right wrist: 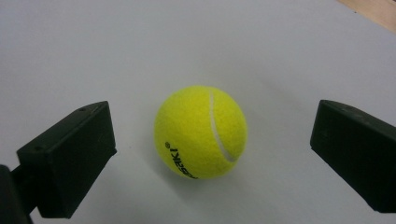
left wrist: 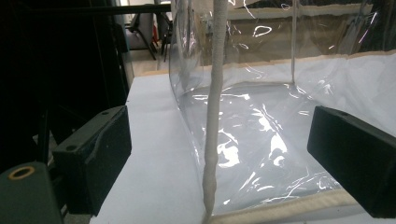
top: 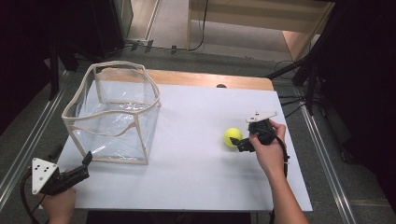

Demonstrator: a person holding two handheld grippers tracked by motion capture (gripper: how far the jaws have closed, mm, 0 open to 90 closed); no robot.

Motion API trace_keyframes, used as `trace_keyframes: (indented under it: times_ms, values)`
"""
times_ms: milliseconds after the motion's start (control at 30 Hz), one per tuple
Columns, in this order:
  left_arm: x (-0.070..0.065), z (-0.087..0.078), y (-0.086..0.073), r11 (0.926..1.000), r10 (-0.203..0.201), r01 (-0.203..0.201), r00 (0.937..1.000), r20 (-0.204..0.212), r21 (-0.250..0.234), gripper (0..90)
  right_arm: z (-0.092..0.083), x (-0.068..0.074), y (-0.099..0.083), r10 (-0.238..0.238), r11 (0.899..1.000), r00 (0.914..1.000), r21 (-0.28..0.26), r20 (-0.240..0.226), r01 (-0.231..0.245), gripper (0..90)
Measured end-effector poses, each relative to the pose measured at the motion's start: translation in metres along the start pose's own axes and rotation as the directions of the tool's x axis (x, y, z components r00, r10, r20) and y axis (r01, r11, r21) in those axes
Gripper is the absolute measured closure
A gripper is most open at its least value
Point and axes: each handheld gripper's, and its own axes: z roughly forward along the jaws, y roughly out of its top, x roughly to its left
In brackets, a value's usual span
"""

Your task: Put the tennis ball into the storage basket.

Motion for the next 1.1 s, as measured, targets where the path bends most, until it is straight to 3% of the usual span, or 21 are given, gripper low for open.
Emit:
trace_keyframes:
  times_ms: [333,400,533,867,900,1100]
  values:
    - [0.0,0.0,0.0,1.0,0.003,-0.003,1.0,0.001,0.001,6.8,0.01,-0.002,0.005,-0.014,0.998,0.9996,0.068,-0.023,0.015,0.0]
    - [0.0,0.0,0.0,1.0,0.002,-0.002,1.0,0.001,0.0,6.8,0.013,-0.003,0.007,-0.008,0.996,0.9995,0.094,-0.03,0.011,6.1]
    - [0.0,0.0,0.0,1.0,0.003,-0.003,1.0,0.003,0.0,6.8,0.016,-0.003,0.008,-0.007,0.993,0.9992,0.12,-0.04,0.012,6.1]
    - [0.0,0.0,0.0,1.0,0.003,-0.003,1.0,0.001,0.0,6.8,0.03,-0.005,0.012,0.003,0.977,0.9973,0.213,-0.074,0.013,6.2]
    - [0.0,0.0,0.0,1.0,0.003,-0.003,1.0,0.002,0.0,6.8,0.033,-0.005,0.012,0.007,0.971,0.9968,0.238,-0.079,0.013,6.1]
    - [0.0,0.0,0.0,1.0,0.002,-0.002,1.0,0.002,0.0,6.8,0.041,-0.005,0.014,0.012,0.961,0.9953,0.275,-0.096,0.015,6.2]
